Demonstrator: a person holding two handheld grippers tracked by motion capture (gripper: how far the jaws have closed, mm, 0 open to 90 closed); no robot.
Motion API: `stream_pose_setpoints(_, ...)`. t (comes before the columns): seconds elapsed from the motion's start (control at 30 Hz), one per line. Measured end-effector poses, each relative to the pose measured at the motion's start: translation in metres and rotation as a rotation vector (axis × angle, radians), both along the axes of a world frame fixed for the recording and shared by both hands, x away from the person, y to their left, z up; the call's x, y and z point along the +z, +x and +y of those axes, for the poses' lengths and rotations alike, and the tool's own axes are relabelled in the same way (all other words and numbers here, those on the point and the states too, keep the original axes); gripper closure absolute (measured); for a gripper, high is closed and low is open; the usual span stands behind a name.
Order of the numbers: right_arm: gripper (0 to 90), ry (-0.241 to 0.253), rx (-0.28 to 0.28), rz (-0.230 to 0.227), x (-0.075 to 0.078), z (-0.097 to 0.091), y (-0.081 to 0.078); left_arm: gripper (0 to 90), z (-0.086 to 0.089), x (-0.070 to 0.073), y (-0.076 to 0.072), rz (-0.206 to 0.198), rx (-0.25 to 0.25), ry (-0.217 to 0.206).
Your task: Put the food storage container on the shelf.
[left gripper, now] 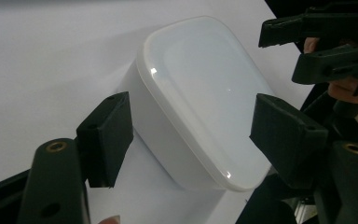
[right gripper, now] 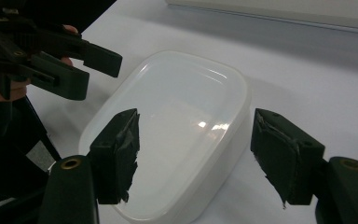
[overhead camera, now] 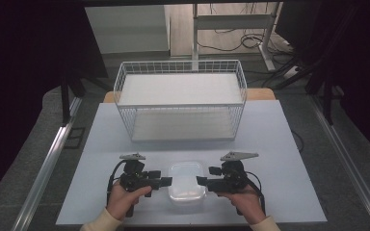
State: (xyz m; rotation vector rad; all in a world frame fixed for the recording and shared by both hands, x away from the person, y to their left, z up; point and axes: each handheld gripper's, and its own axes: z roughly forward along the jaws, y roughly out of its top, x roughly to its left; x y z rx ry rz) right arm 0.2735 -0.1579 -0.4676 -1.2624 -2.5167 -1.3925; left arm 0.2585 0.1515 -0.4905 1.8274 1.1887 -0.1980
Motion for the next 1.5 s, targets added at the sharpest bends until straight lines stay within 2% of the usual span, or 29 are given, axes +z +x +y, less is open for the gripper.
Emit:
stream_pose_setpoints(0.2,32.7,0.020,-0.016,0.027,-0.004,0.001,0.003,30.6,-0.002,-0.003,0.002,0.018,-0.009,-0.009)
stream_pose_setpoints(0.3,32.7,0.021,-0.024,0.050,-0.008,0.003,0.003,30.7,-0.003,-0.006,0.003,0.045,-0.012,-0.039)
stream_pose_setpoints(0.5,32.9,0.027,-0.018,0.078,-0.011,0.007,0.004,31.5,-0.002,-0.010,0.004,0.075,-0.014,-0.055)
stream_pose_setpoints(0.63,35.6,0.017,-0.030,0.102,-0.019,0.010,0.006,33.3,-0.001,-0.013,0.006,0.101,-0.007,-0.075)
stream_pose_setpoints(0.9,40.4,0.030,-0.046,0.145,-0.025,0.010,0.008,38.9,-0.001,-0.024,0.009,0.156,-0.008,-0.108)
stream_pose_setpoints(1.1,44.9,0.031,-0.056,0.158,-0.025,0.009,0.007,45.9,-0.004,-0.024,0.008,0.164,-0.022,-0.123)
stream_pose_setpoints(1.2,53.6,0.050,-0.066,0.166,-0.024,0.005,0.007,49.6,-0.003,-0.024,0.007,0.164,-0.005,-0.113)
stream_pose_setpoints(1.33,60.1,0.087,-0.077,0.199,-0.024,-0.001,0.007,55.3,-0.001,-0.024,0.005,0.168,0.012,-0.135)
stream_pose_setpoints(1.5,66.2,0.120,-0.076,0.218,-0.021,-0.006,0.004,63.1,0.002,-0.020,0.002,0.141,0.018,-0.144)
